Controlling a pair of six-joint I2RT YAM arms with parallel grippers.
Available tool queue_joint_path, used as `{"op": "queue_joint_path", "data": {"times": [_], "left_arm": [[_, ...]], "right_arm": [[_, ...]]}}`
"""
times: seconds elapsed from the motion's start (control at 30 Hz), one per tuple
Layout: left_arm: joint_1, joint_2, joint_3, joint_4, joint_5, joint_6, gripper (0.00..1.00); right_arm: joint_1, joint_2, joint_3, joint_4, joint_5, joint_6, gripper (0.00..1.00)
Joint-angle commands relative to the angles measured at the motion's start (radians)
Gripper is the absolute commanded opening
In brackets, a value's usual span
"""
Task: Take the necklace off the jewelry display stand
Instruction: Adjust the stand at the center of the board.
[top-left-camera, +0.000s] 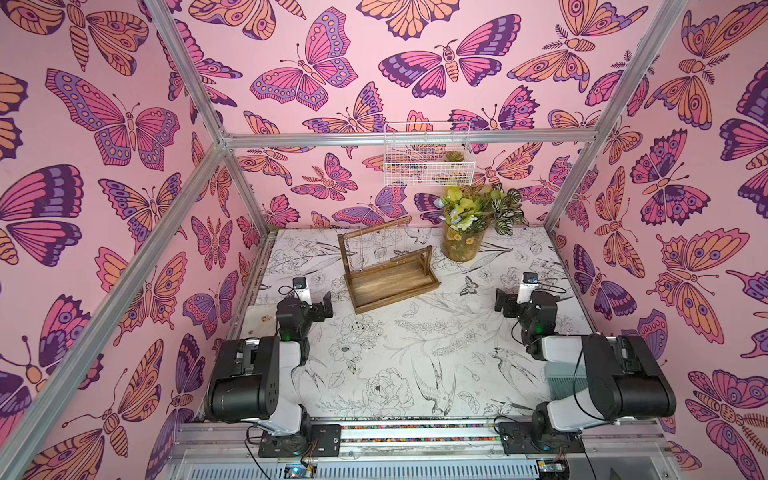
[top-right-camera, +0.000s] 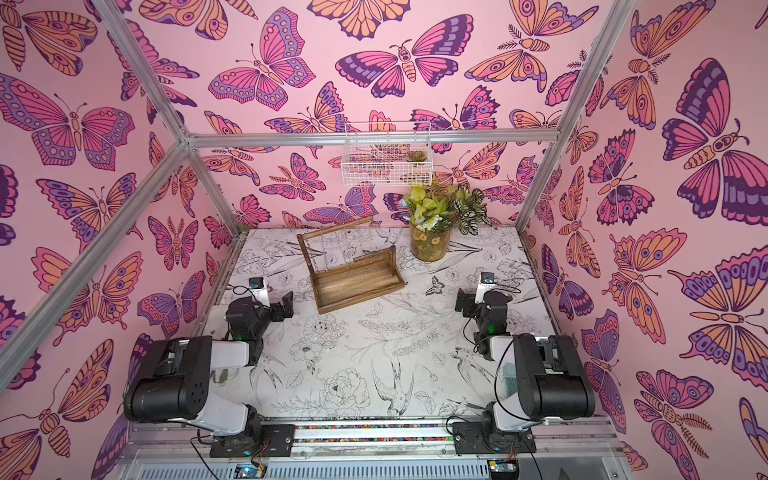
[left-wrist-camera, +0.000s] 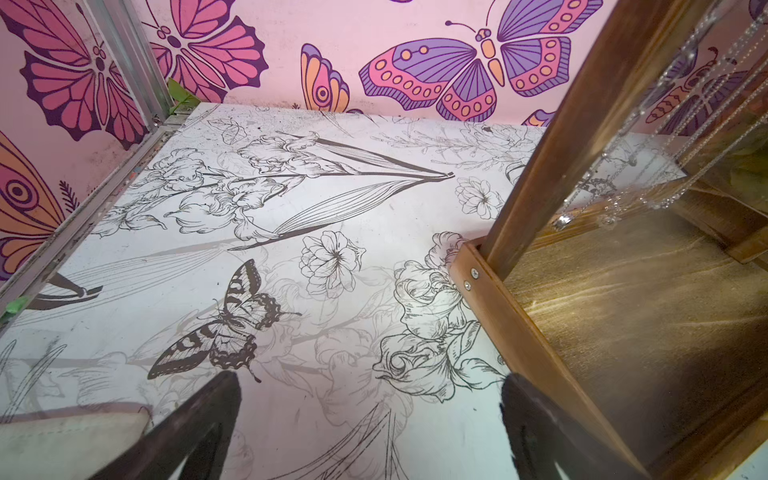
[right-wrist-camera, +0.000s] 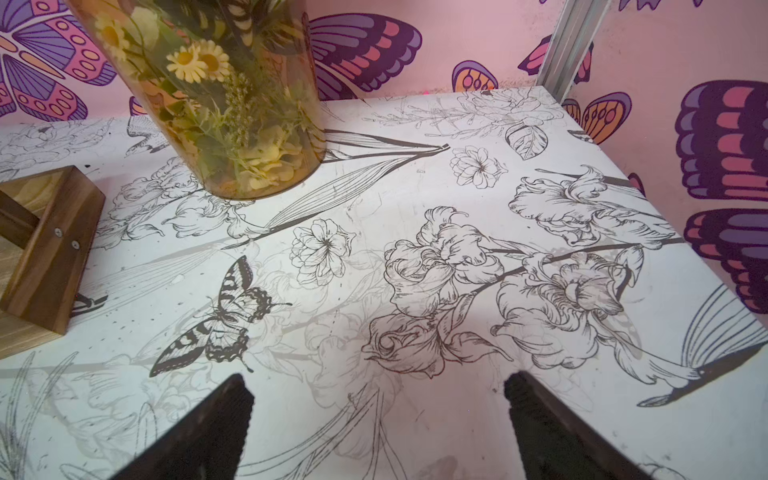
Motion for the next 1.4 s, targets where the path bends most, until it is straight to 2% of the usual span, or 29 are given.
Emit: {"op": "queue_joint_path", "data": {"times": [0.0, 0.87, 0.9, 1.03, 1.17, 1.37], "left_arm": [[-0.007, 0.010, 0.012, -0.008, -0.005, 0.013, 1.00], [-0.028, -0.014, 0.027, -0.058, -0.037, 0.027, 1.00], [-0.028, -0.037, 0.034, -0.087, -0.040, 0.027, 1.00], [-0.037, -0.118, 0.061, -0.229, -0.037, 0.039, 1.00], [-0.066, -0.187, 0.102, -0.375, -0.052, 0.049, 1.00], [-0.120, -0.314, 0.176, -0.595, -0.076, 0.045, 1.00]], "right_arm": [[-0.004, 0.006, 0.021, -0.003, -0.011, -0.003, 0.99], [-0.004, -0.002, 0.022, 0.011, -0.009, -0.003, 0.99], [-0.004, -0.026, 0.034, -0.030, -0.017, -0.008, 0.99], [0.009, -0.118, 0.175, -0.399, 0.035, -0.003, 0.99], [0.053, -0.181, 0.255, -0.573, 0.094, -0.020, 0.99], [0.147, -0.155, 0.468, -0.911, 0.108, 0.023, 0.99]]}}
